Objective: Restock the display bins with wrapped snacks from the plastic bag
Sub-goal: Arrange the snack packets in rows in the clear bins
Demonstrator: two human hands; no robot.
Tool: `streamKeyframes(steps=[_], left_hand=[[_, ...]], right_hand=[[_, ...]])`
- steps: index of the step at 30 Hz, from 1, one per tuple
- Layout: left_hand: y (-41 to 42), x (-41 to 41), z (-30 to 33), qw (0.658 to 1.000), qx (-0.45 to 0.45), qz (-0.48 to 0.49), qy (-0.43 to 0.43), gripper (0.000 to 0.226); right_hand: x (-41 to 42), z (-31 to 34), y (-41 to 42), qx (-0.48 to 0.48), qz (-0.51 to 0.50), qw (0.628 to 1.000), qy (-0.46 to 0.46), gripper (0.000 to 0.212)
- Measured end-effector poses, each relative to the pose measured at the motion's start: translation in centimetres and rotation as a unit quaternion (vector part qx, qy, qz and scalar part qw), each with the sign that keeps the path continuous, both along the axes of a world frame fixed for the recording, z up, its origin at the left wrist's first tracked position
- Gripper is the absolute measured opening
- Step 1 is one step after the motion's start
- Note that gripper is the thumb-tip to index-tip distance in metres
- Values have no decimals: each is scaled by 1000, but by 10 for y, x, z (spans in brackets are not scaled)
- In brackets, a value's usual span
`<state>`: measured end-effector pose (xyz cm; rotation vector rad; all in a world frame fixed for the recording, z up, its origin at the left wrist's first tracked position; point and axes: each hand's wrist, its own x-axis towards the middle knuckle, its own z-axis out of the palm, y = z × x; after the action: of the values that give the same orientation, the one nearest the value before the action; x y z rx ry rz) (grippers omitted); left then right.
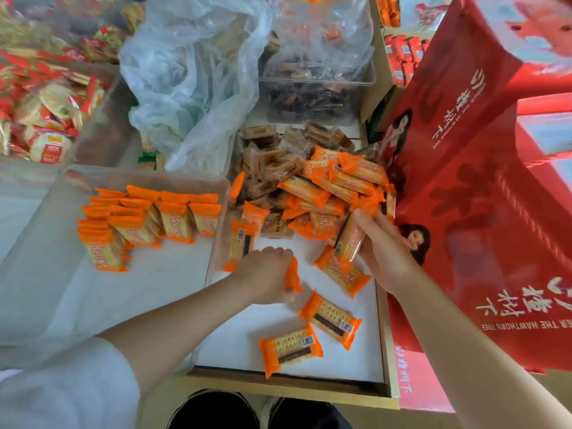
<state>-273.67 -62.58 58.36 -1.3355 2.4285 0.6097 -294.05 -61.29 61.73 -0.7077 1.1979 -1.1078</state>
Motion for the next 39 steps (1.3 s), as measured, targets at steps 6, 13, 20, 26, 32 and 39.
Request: streamKeyframes(steps=[6, 13, 20, 26, 32, 39], left_hand=[[9, 42, 65, 841, 67, 259, 470, 53], [-10, 145, 64, 742, -97, 415, 518, 21], [-50, 220, 8, 953, -137, 167, 212, 32], [-77, 210, -13, 980, -187, -34, -62, 31], [-85, 221, -29, 941, -335, -34, -14, 18], [-73, 238, -19, 940, -321, -23, 112, 25]], right_hand=[[55, 19, -22, 35, -2, 999, 2, 71], [149, 47, -49, -20, 94, 995, -31, 21], [211, 40, -80, -154, 160, 900, 376, 21], [222, 20, -88, -198, 219, 709, 640, 39], [237, -11, -95, -161, 249, 540, 788, 36], [246, -24, -87, -153, 189, 573, 783, 32]])
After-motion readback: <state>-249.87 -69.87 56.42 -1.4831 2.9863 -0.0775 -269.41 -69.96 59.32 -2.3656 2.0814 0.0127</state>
